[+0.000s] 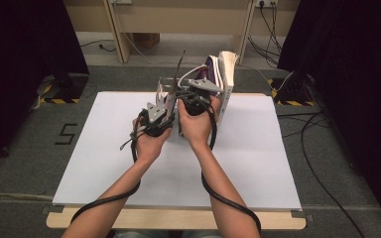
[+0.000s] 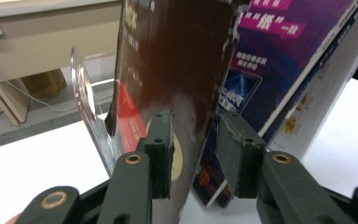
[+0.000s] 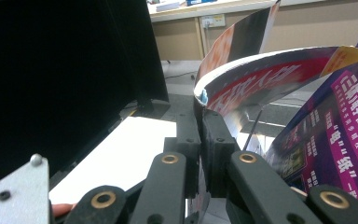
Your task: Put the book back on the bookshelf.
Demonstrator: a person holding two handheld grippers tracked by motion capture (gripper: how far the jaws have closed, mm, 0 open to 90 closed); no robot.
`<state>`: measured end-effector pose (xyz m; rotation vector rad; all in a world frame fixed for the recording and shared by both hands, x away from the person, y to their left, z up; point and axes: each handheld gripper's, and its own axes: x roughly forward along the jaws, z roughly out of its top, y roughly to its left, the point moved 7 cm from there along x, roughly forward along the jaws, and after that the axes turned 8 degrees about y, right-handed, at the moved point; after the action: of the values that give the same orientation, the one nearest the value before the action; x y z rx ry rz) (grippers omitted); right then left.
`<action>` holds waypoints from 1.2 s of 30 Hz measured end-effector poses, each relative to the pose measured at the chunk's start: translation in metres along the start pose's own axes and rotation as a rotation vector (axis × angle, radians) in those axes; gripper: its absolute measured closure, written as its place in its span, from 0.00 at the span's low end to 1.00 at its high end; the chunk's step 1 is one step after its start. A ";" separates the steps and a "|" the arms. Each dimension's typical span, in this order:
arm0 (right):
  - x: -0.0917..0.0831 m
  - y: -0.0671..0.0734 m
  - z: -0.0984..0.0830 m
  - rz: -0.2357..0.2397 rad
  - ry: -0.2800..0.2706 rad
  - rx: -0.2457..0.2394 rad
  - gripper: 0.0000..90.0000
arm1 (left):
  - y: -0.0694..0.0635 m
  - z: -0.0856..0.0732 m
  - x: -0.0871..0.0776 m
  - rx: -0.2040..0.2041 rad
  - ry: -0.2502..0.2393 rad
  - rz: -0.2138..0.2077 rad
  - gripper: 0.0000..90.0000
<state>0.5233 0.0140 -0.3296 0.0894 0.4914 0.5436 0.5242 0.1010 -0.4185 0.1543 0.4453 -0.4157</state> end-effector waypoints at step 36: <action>-0.021 -0.014 -0.009 0.036 -0.020 -0.021 0.77 | 0.036 0.010 -0.006 -0.178 -0.066 0.095 0.97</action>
<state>0.5101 -0.0092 -0.3310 0.0833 0.4652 0.5828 0.5379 0.1337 -0.4052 -0.0111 0.4067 -0.2857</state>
